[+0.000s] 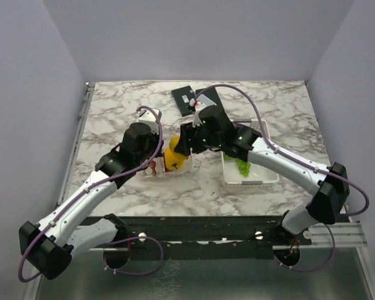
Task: Place the food in the zip-top bag and seal the zipper
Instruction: Place the fake fruit in the zipper food storage bag.
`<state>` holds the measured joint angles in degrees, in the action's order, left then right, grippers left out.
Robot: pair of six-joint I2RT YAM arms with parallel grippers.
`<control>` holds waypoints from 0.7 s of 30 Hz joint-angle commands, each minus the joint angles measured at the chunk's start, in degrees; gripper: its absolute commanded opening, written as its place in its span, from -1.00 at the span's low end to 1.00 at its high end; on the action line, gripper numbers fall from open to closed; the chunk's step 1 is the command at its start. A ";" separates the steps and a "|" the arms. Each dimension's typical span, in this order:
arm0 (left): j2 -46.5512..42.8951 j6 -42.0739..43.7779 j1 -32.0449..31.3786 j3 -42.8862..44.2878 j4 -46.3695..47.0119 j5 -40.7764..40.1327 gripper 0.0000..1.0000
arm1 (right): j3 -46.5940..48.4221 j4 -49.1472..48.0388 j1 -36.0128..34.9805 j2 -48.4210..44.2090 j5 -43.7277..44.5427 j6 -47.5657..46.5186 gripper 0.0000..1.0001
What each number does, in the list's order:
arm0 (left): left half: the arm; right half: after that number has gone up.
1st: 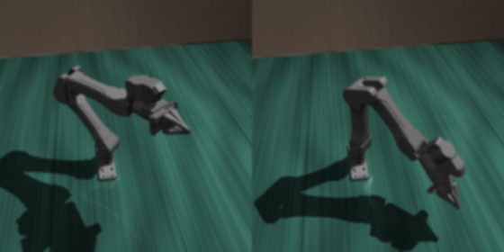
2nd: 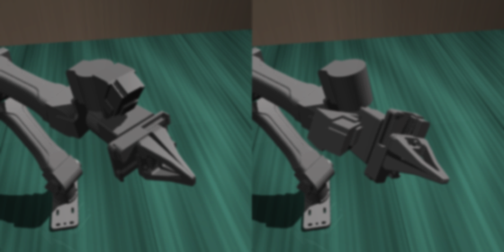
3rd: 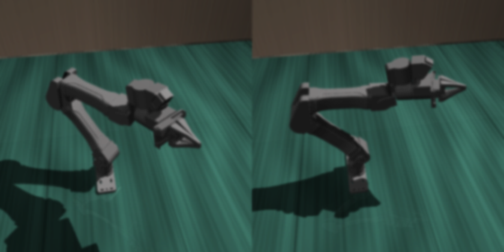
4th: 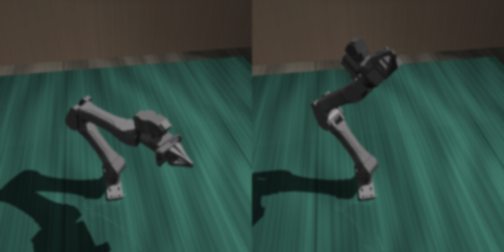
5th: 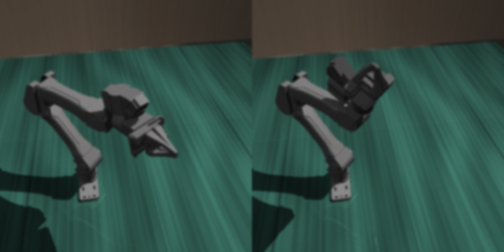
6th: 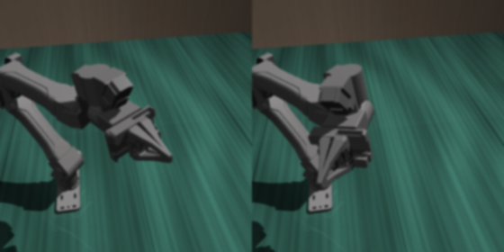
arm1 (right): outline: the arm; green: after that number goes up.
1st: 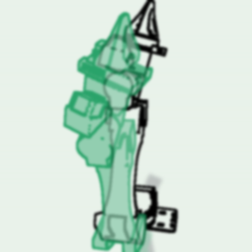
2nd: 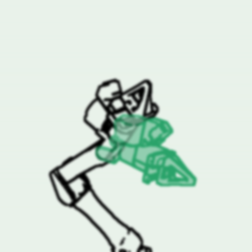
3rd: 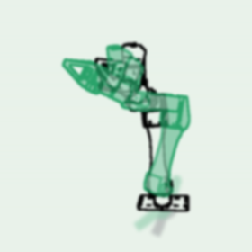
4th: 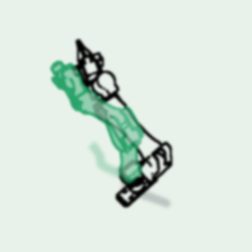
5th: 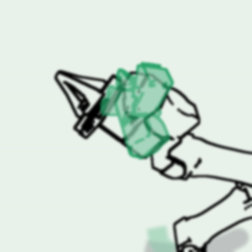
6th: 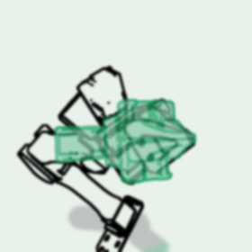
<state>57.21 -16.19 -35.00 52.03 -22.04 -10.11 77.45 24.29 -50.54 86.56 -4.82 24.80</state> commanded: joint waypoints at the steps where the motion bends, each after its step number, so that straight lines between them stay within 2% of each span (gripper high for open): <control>1: -0.17 0.67 -0.33 -0.04 0.31 -0.05 -1.00 | 3.60 -1.84 -0.53 4.23 0.62 -0.19 -0.47; 15: 0.75 0.57 -0.33 0.09 0.29 2.41 -1.00 | 7.81 -7.06 -0.92 13.66 9.06 5.93 -0.47; 21: 0.84 0.61 -0.41 0.09 0.26 2.96 -1.00 | 9.12 -9.99 -1.14 15.97 14.51 9.66 -0.37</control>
<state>57.93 -16.19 -35.00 52.03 -22.02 -8.93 84.20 18.46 -51.18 100.84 3.60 31.07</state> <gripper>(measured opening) 0.003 0.584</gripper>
